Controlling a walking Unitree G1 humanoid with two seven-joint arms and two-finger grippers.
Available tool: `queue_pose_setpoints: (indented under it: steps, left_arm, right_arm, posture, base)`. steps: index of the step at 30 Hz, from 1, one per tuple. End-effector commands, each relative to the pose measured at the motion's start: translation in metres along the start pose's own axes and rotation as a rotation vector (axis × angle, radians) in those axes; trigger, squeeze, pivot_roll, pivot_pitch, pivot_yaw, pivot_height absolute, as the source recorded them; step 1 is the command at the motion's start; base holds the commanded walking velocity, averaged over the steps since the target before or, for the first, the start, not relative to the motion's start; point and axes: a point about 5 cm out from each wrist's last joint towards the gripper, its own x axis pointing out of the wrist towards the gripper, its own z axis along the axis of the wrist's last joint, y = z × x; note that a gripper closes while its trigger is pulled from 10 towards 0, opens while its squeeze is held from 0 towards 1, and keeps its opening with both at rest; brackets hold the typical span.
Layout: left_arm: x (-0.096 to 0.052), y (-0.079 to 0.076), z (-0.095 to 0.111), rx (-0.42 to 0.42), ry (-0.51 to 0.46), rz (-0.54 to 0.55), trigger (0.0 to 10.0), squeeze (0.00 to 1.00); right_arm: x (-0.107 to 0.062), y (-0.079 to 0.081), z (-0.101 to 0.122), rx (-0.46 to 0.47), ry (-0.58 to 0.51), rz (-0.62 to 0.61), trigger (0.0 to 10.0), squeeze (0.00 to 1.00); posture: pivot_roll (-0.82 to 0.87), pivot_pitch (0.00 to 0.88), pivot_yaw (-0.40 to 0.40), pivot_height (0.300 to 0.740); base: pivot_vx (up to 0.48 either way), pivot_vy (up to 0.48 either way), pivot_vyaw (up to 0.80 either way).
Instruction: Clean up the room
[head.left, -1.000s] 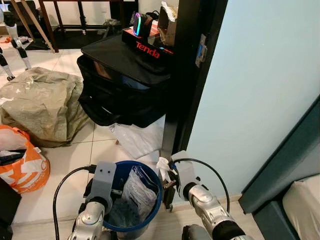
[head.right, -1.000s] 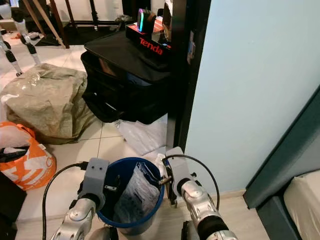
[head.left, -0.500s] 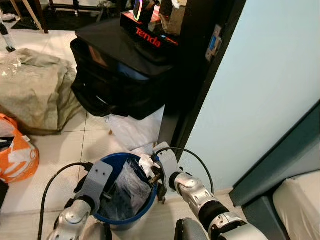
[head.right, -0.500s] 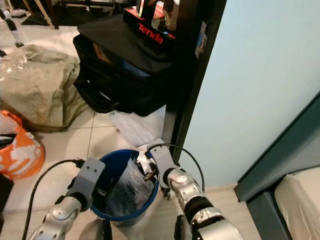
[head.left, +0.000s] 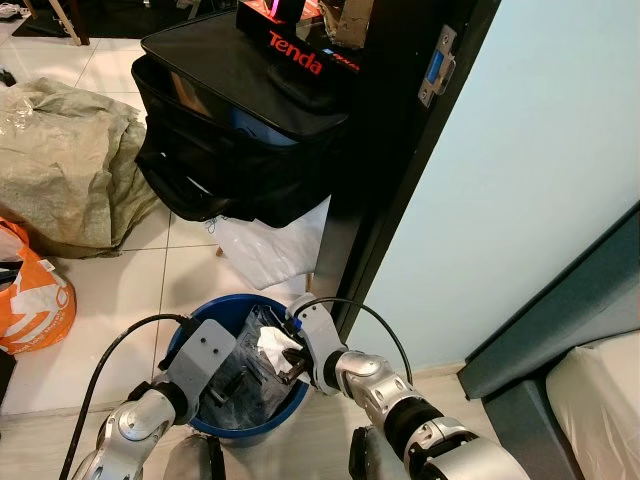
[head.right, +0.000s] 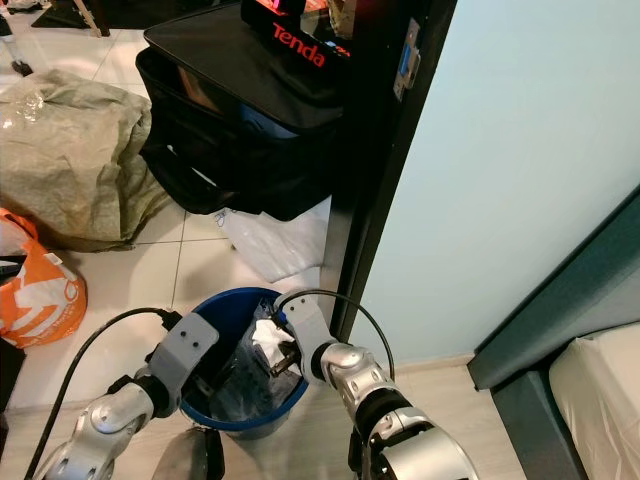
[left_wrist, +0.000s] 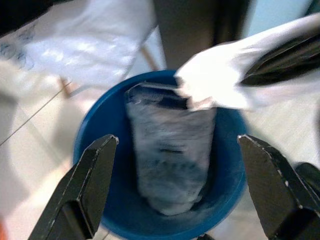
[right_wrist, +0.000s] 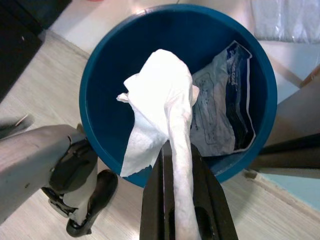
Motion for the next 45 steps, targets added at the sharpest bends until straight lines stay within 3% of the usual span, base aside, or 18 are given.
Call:
queue_pose_setpoints:
  steps: [1,8,9,10,11,24,30,31,32,33,36,37,38,40,41,45]
  left_arm:
    - [-0.006,-0.009,-0.002,0.015,-0.013,-0.081,10.0,0.00]
    - [-0.014,-0.012,-0.004,0.054,-0.009,-0.142,10.0,0.00]
    - [-0.015,-0.013,-0.005,0.060,-0.005,-0.152,10.0,0.00]
    - [-0.015,-0.013,-0.005,0.060,-0.005,-0.152,10.0,0.00]
    - [-0.015,-0.014,-0.006,0.063,-0.004,-0.158,10.0,0.00]
    - [-0.014,-0.017,-0.004,0.063,-0.009,-0.182,10.0,0.00]
    - [-0.012,-0.016,-0.004,0.080,-0.011,-0.171,10.0,0.00]
    - [-0.010,-0.014,-0.005,0.082,-0.004,-0.147,10.0,0.00]
    - [-0.010,-0.014,-0.005,0.082,-0.004,-0.147,10.0,0.00]
    - [-0.007,-0.010,-0.006,0.079,0.006,-0.101,10.0,0.00]
    - [-0.002,-0.003,-0.011,0.012,0.036,0.046,10.0,0.00]
    - [0.000,0.002,-0.013,-0.103,0.044,0.166,10.0,0.00]
    - [0.000,0.002,-0.013,-0.103,0.044,0.166,10.0,0.00]
    - [0.001,0.004,-0.017,-0.266,0.062,0.319,10.0,0.00]
    - [0.001,0.002,-0.021,-0.299,0.092,0.355,10.0,0.00]
    - [0.002,-0.006,-0.027,-0.315,0.129,0.381,10.0,0.00]
  right_arm:
    - [0.000,0.002,-0.006,-0.014,0.027,0.006,10.0,0.00]
    - [0.002,0.006,-0.005,-0.028,0.028,0.020,10.0,0.00]
    - [0.003,0.007,-0.005,-0.027,0.029,0.024,10.0,0.39]
    - [0.003,0.007,-0.005,-0.027,0.029,0.024,10.0,0.39]
    - [0.003,0.008,-0.005,-0.022,0.030,0.030,10.0,1.00]
    - [0.003,0.013,-0.006,0.021,0.035,0.121,10.0,1.00]
    - [0.003,0.010,-0.006,0.003,0.034,0.081,10.0,0.95]
    - [0.002,0.006,-0.006,-0.002,0.030,0.052,10.0,0.38]
    - [0.002,0.006,-0.006,-0.002,0.030,0.052,10.0,0.38]
    - [0.000,0.000,-0.006,0.003,0.018,0.001,10.0,0.00]
    - [-0.005,-0.015,-0.004,0.031,-0.017,-0.147,10.0,0.00]
    - [-0.009,-0.023,-0.003,0.077,-0.058,-0.233,10.0,0.00]
    - [-0.009,-0.023,-0.003,0.077,-0.058,-0.233,10.0,0.00]
    - [-0.015,-0.032,-0.003,0.116,-0.125,-0.343,10.0,0.00]
    - [-0.018,-0.035,-0.006,0.122,-0.148,-0.381,10.0,0.00]
    - [-0.023,-0.036,-0.014,0.115,-0.182,-0.427,10.0,0.00]
  posture:
    - [0.09,0.324,-0.138,0.594]
    - [0.09,0.325,-0.137,0.594]
    - [0.09,0.326,-0.137,0.594]
    - [0.09,0.326,-0.137,0.594]
    - [0.09,0.325,-0.136,0.594]
    - [0.09,0.323,-0.132,0.594]
    - [0.09,0.312,-0.128,0.594]
    - [0.08,0.296,-0.124,0.594]
    - [0.08,0.296,-0.124,0.594]
    - [0.08,0.277,-0.118,0.594]
    - [0.07,0.249,-0.108,0.594]
    - [0.06,0.221,-0.093,0.594]
    - [0.06,0.221,-0.093,0.594]
    - [0.06,0.191,-0.077,0.594]
    - [0.05,0.170,-0.070,0.594]
    - [0.05,0.146,-0.057,0.594]
  base:
    - [0.000,0.000,0.00]
    - [0.000,0.000,0.00]
    - [0.000,0.000,0.00]
    - [0.000,0.000,0.00]
    - [0.000,0.000,0.00]
    - [0.000,0.000,0.00]
    - [0.000,0.000,0.00]
    - [0.000,0.000,0.00]
    - [0.000,0.000,0.00]
    - [0.000,0.000,0.00]
    - [0.000,0.000,0.00]
    - [0.000,0.000,0.00]
    - [0.000,0.000,0.00]
    - [0.000,0.000,0.00]
    - [0.000,0.000,0.00]
    - [0.000,0.000,0.00]
